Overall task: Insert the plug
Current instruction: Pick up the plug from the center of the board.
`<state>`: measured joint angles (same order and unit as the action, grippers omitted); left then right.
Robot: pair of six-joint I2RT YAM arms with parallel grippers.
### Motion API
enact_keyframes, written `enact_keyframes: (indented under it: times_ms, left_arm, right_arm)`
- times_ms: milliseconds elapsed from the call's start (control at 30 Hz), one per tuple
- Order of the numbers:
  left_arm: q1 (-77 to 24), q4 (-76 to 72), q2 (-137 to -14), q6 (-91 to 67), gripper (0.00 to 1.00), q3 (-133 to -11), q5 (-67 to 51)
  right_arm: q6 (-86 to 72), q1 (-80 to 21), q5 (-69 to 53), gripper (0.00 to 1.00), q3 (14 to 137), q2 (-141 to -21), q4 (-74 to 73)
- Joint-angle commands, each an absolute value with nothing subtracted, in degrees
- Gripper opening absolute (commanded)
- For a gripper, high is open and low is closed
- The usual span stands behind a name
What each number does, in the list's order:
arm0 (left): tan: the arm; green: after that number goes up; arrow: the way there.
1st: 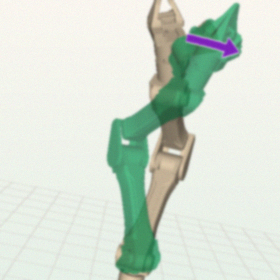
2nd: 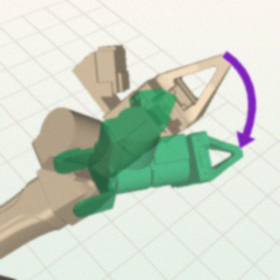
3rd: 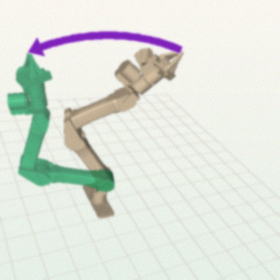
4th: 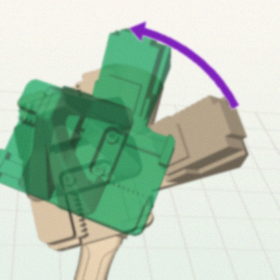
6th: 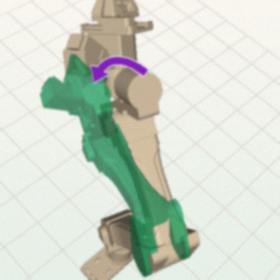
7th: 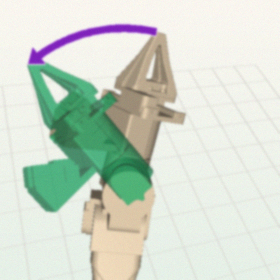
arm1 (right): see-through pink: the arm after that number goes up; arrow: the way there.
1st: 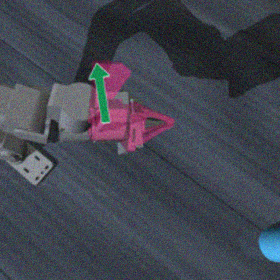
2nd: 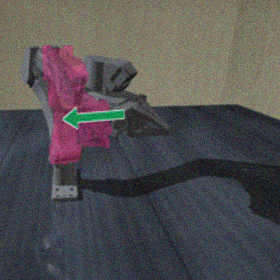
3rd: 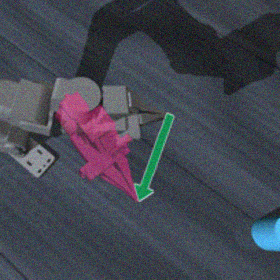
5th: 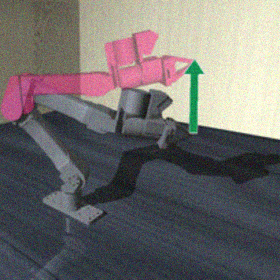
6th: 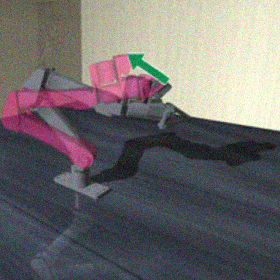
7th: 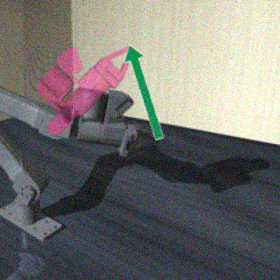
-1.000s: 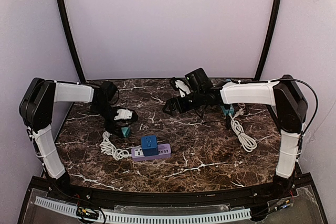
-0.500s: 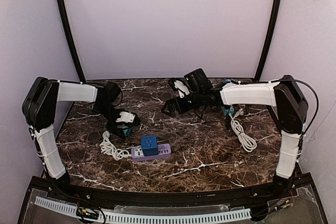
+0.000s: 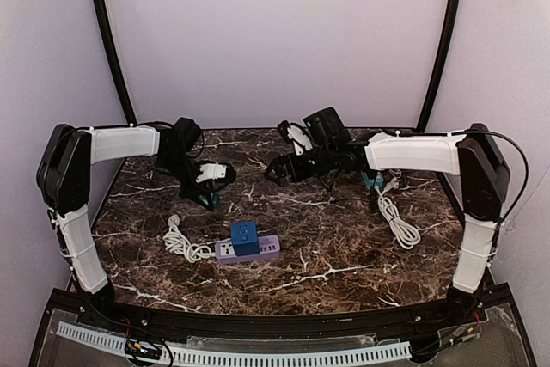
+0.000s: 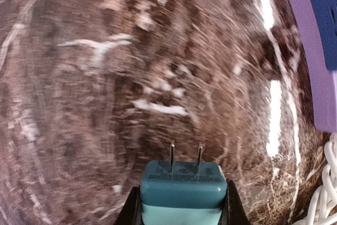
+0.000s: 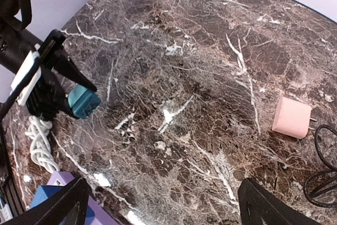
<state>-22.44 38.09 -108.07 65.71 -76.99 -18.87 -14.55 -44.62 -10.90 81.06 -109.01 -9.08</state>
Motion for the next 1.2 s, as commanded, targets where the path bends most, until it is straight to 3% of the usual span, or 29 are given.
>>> enact_keyframes:
  times_ms: [0,167,300,533,733,1167]
  left_arm:
    - [-22.82,42.81,-101.71,48.4,0.01,-87.84,-21.43]
    - [-25.5,50.42,-100.84,46.57,0.01,-98.88,-19.91]
    - [-29.24,54.87,-100.42,48.25,0.01,-102.99,-16.46]
    - [-31.73,56.23,-100.5,48.11,0.01,-105.64,-15.56]
    - [-32.47,56.57,-101.05,48.23,0.01,-106.9,-16.02]
    - [-32.96,53.07,-103.03,49.31,0.01,-105.31,-12.35]
  right_arm:
    - [-21.06,-44.19,-14.23,0.99,81.04,-103.11,-2.76]
    - [-33.51,-43.59,-25.92,0.92,79.36,-103.58,13.72]
    - [-35.99,-43.65,-30.32,0.83,85.75,-108.56,14.1]
    - [-40.52,-44.83,-37.53,0.78,89.06,-115.02,19.46]
    - [-45.84,-45.25,-41.29,0.62,89.89,-119.37,24.51]
    - [-53.36,-45.98,-46.4,0.6,91.3,-123.35,32.82]
